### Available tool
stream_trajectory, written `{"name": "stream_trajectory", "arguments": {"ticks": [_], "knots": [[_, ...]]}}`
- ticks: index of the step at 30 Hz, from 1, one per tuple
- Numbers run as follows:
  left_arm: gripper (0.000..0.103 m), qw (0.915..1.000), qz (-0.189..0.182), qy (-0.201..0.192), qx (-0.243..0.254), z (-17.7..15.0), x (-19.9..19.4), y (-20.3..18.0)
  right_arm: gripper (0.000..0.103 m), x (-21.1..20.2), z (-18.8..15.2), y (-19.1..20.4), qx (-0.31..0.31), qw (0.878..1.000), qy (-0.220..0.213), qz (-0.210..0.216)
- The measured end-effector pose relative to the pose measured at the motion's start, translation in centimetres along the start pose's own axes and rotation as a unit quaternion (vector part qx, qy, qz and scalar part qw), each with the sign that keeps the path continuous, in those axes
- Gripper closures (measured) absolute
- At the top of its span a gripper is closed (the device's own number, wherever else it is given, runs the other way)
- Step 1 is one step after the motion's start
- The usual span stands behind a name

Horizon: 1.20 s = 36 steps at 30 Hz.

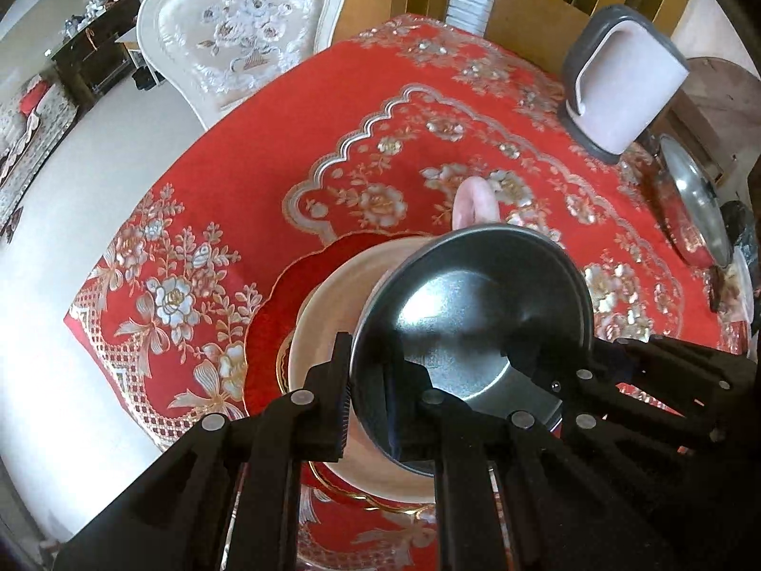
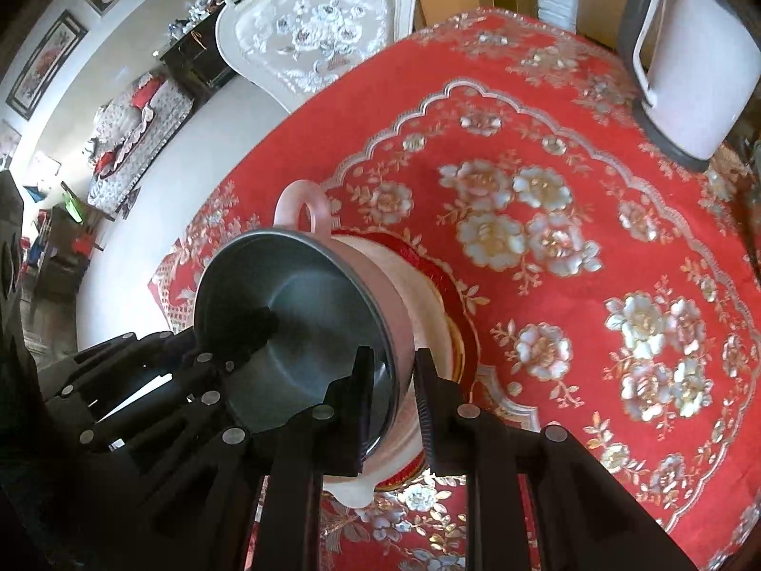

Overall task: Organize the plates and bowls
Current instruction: 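Lower the grey metal bowl into the cream plastic bowl and open both grippers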

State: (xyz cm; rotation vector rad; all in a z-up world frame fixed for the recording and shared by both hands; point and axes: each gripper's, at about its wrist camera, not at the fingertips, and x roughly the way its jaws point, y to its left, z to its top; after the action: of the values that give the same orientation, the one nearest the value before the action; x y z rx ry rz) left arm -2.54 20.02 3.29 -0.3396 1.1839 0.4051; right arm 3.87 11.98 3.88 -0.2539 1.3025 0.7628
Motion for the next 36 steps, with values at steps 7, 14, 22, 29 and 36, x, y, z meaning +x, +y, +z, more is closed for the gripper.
{"name": "stream_trajectory", "arguments": {"ticks": [7, 14, 22, 29, 36], "knots": [[0.093, 0.9999, -0.003, 0.009, -0.006, -0.5, 1.3, 0.8, 0.081, 1.0, -0.7, 0.0, 0.006, 1.000, 0.010, 0.014], [0.092, 0.9999, 0.004, -0.010, -0.011, -0.3, 0.3, 1.6, 0.079, 0.2, -0.7, -0.3, 0.008, 1.000, 0.002, 0.019], [0.083, 0.9997, 0.011, -0.019, -0.012, -0.4, -0.2, 1.9, 0.072, -0.3, -1.0, -0.1, 0.004, 1.000, -0.002, 0.021], [0.057, 0.9992, 0.017, -0.030, -0.021, -1.0, -0.8, 2.5, 0.067, -1.5, -1.4, 0.2, -0.003, 1.000, -0.010, 0.020], [0.057, 0.9993, 0.019, -0.028, -0.020, -1.4, -1.2, 2.8, 0.063, -2.5, -2.0, 0.0, -0.001, 1.000, -0.017, 0.019]]}}
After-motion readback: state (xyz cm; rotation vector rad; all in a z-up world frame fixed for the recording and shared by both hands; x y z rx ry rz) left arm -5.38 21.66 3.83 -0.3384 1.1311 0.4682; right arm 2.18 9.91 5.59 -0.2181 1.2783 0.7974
